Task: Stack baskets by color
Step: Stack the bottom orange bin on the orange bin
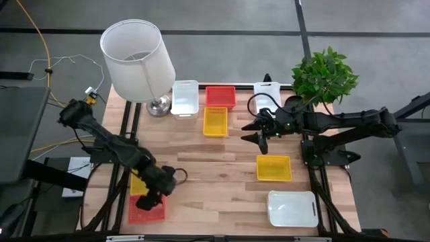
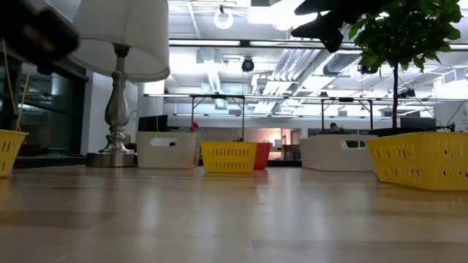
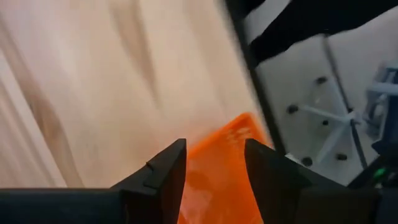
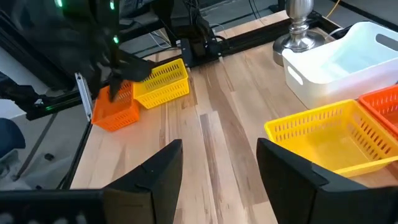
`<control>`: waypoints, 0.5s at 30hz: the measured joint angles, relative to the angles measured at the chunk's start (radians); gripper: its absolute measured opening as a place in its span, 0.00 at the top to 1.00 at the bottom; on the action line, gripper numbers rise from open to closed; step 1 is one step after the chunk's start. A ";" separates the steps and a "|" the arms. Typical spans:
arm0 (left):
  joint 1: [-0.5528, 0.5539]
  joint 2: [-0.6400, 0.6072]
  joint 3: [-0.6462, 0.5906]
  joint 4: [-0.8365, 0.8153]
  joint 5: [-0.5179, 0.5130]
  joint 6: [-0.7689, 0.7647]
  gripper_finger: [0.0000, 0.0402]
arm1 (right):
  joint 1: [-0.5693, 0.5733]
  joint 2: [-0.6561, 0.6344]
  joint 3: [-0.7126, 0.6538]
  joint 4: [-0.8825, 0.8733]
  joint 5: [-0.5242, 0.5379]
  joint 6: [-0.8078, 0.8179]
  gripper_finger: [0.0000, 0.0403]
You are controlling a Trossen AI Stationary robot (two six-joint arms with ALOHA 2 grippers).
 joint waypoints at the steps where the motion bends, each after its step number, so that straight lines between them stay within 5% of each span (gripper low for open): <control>1: -0.003 0.029 0.000 -0.007 -0.003 -0.032 0.63 | 0.000 0.000 0.000 0.000 0.000 0.000 0.52; 7: -0.008 0.132 -0.001 -0.058 -0.009 -0.196 0.65 | 0.000 0.000 0.000 -0.019 0.000 -0.001 0.52; 15: -0.039 0.092 -0.001 -0.052 -0.083 -0.310 0.69 | 0.000 0.000 0.000 -0.025 0.002 -0.026 0.52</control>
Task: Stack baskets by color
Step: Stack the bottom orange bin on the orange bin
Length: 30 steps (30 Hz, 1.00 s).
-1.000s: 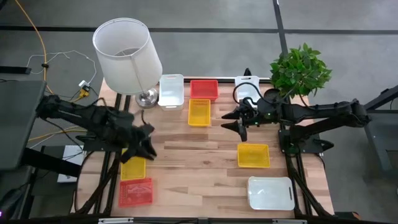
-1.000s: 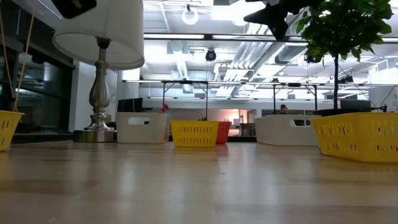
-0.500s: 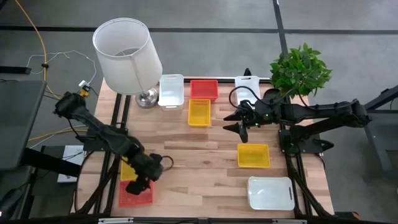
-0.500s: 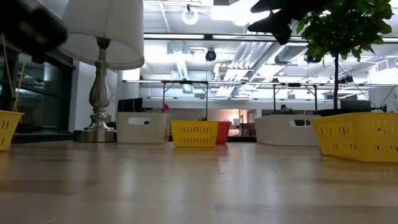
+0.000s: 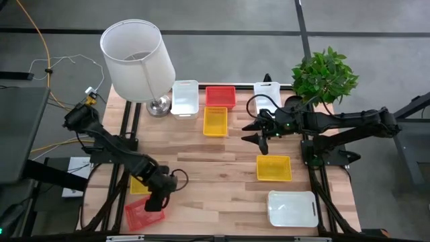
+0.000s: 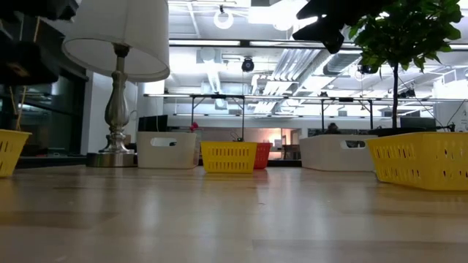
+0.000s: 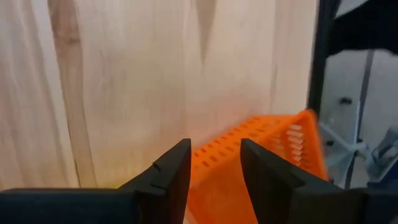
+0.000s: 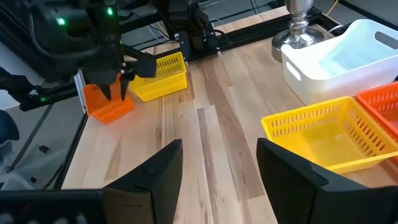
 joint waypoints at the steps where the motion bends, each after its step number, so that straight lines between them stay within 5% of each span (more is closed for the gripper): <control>1: -0.005 -0.011 0.000 -0.003 -0.015 -0.012 0.69 | 0.000 0.000 0.000 -0.001 0.000 0.000 0.52; 10: -0.128 -0.084 0.000 -0.095 -0.052 -0.031 0.69 | 0.000 0.000 0.000 -0.007 0.004 0.000 0.52; 21: -0.340 -0.080 0.000 -0.137 -0.073 -0.491 0.69 | 0.000 0.000 0.000 -0.030 0.005 0.000 0.52; 30: -0.411 -0.032 0.000 -0.213 -0.149 -0.641 0.69 | 0.000 0.000 0.000 -0.034 0.005 0.000 0.52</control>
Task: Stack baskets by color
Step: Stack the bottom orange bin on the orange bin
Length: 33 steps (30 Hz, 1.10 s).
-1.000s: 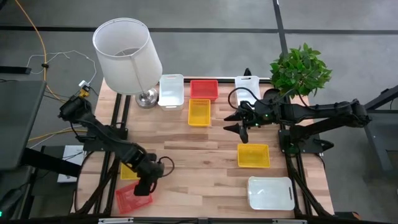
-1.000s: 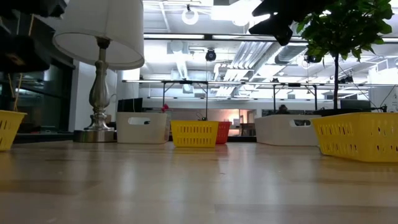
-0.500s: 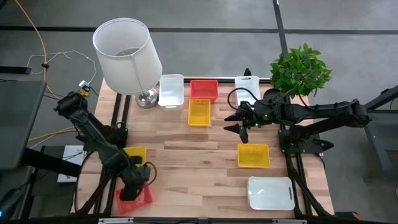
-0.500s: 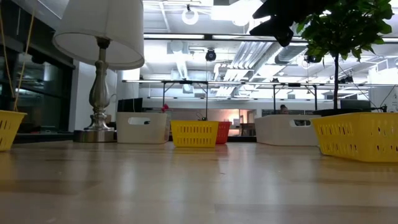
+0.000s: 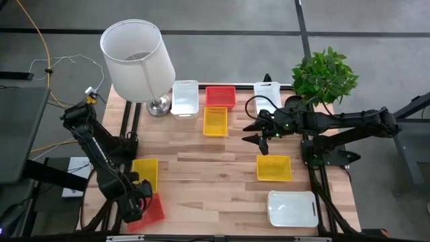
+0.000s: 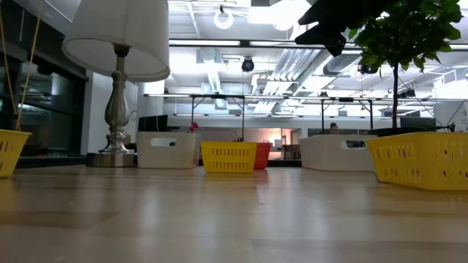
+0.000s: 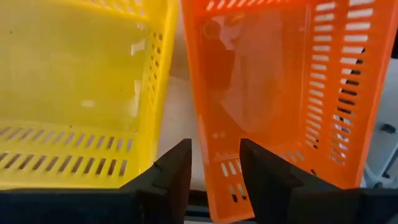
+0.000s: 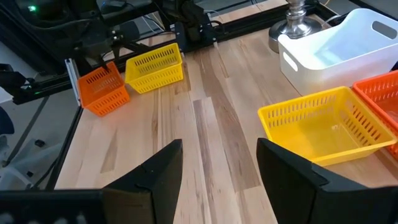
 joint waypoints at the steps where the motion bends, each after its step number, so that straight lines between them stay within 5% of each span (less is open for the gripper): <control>1: 0.000 0.002 0.000 0.005 0.000 -0.001 0.69 | 0.000 0.000 0.000 0.000 0.000 0.000 0.52; 19: -0.005 0.120 0.000 0.019 0.025 -0.044 0.70 | 0.000 0.000 0.000 -0.010 0.033 0.000 0.52; 27: 0.021 0.083 0.000 0.020 0.025 -0.022 0.97 | 0.000 0.000 0.000 -0.016 0.037 0.000 0.52; 33: 0.051 -0.071 0.000 0.021 0.061 0.042 0.99 | 0.000 0.000 0.000 -0.016 0.037 -0.016 0.52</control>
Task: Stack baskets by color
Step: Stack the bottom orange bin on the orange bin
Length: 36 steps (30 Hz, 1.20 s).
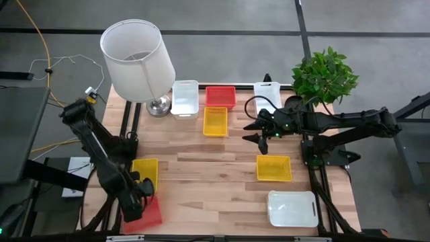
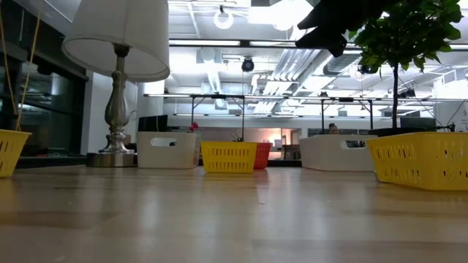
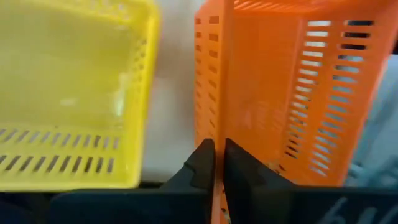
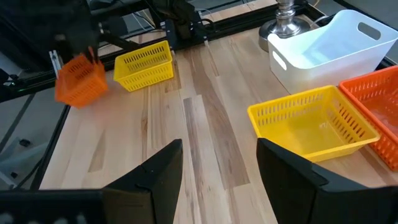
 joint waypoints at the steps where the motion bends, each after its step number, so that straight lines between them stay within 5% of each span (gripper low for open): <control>1: 0.010 -0.037 0.000 0.003 0.009 0.012 0.99 | 0.000 0.000 0.000 0.000 0.000 -0.002 0.52; 7: 0.148 -0.277 0.033 0.010 0.027 0.099 1.00 | 0.000 0.000 0.000 0.001 0.000 -0.001 0.52; 13: 0.492 -0.297 0.156 -0.048 -0.016 0.365 1.00 | 0.000 0.000 0.000 0.064 -0.007 0.009 0.52; 23: 1.011 0.065 0.457 -0.050 -0.085 1.018 1.00 | 0.000 -0.078 0.000 0.296 -0.042 0.017 0.52; 36: 1.274 0.559 0.979 0.005 -0.367 1.552 1.00 | 0.000 -0.184 0.001 0.355 0.080 -0.027 0.52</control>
